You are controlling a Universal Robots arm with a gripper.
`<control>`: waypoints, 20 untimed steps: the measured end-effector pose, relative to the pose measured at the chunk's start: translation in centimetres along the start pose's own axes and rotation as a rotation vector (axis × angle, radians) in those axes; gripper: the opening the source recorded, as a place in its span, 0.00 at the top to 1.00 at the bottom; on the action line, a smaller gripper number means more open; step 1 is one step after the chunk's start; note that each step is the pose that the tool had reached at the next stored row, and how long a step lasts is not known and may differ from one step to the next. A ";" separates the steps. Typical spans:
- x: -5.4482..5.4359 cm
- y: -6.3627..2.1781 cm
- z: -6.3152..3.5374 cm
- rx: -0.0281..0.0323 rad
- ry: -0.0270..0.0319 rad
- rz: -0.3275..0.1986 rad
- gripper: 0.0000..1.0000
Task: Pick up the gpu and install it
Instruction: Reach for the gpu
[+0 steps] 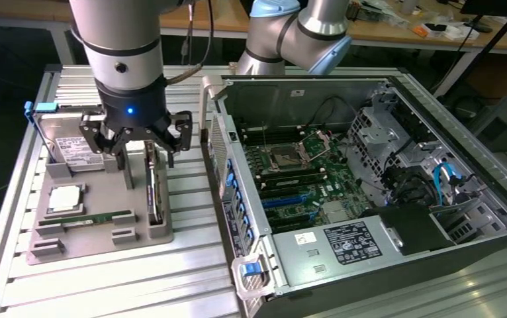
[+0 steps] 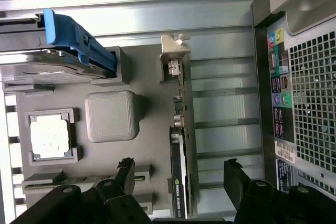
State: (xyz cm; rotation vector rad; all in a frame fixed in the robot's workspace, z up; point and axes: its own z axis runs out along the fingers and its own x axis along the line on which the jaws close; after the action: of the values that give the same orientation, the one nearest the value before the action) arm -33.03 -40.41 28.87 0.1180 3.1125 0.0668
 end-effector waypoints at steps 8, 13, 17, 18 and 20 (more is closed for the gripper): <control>0.0 0.37 -2.08 0.0033 -0.0002 0.000 0.22; 0.0 0.45 -2.85 0.0033 -0.0003 0.000 0.22; 0.0 0.70 -4.13 0.0036 -0.0003 0.000 0.22; 0.0 0.74 -4.34 0.0037 -0.0002 0.000 0.22; 0.0 0.83 -4.87 0.0036 -0.0003 0.000 0.22</control>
State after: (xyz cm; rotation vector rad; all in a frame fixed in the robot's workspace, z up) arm -33.13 -39.78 33.77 0.1178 3.1125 0.0611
